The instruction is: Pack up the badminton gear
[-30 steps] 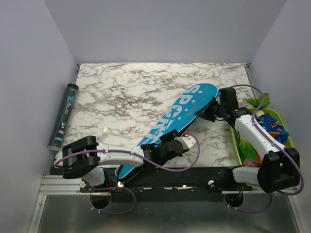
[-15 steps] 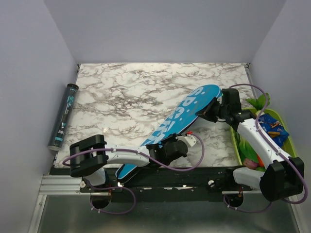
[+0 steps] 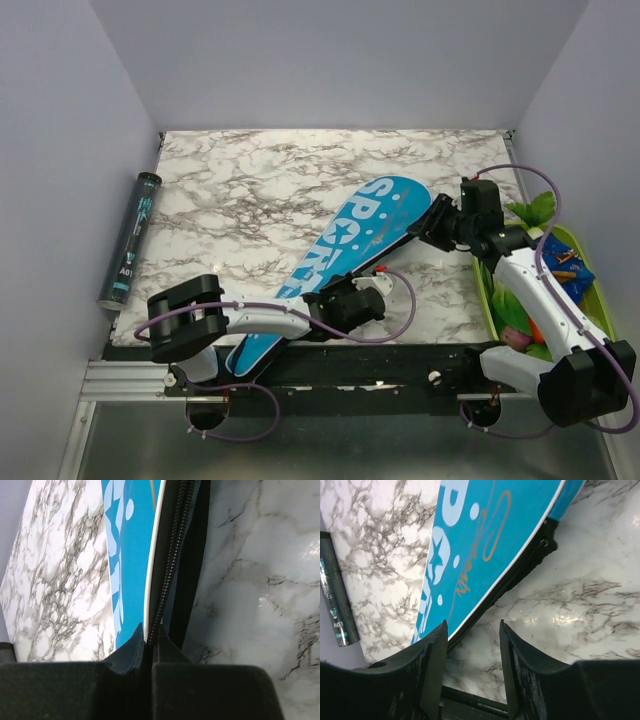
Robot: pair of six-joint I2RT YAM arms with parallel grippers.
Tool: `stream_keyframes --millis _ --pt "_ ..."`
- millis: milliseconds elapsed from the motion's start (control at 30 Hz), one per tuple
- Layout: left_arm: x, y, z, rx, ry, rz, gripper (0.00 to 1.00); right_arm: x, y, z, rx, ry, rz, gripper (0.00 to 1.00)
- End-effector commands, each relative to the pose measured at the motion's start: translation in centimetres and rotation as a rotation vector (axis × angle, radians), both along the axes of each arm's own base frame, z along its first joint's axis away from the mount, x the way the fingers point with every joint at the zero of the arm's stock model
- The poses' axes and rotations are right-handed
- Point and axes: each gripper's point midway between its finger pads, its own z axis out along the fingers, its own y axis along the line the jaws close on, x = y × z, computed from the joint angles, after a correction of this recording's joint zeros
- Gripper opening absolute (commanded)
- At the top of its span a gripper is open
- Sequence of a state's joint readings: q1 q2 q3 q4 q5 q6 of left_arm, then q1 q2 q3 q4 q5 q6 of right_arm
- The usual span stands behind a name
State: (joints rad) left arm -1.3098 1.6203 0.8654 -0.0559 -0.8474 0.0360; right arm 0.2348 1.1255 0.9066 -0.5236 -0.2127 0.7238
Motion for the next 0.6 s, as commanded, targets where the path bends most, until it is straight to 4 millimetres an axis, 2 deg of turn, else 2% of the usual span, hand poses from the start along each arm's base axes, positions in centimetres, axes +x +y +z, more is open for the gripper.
stream_keyframes --millis 0,167,400,567 --pt "0.3 2.1 1.0 0.006 -0.033 0.058 0.0 0.2 -2.4 0.6 -0.137 -0.019 -0.051 0.53" --pt "-0.1 2.0 0.8 -0.01 -0.006 0.039 0.0 0.5 -2.9 -0.6 -0.17 0.007 -0.073 0.44" --pt "-0.5 2.0 1.1 -0.057 0.016 0.037 0.0 1.5 -1.9 -2.2 -0.121 0.027 -0.073 0.27" --pt "-0.9 1.6 1.9 -0.097 0.033 0.018 0.0 2.3 -1.6 -3.2 -0.113 0.055 -0.08 0.27"
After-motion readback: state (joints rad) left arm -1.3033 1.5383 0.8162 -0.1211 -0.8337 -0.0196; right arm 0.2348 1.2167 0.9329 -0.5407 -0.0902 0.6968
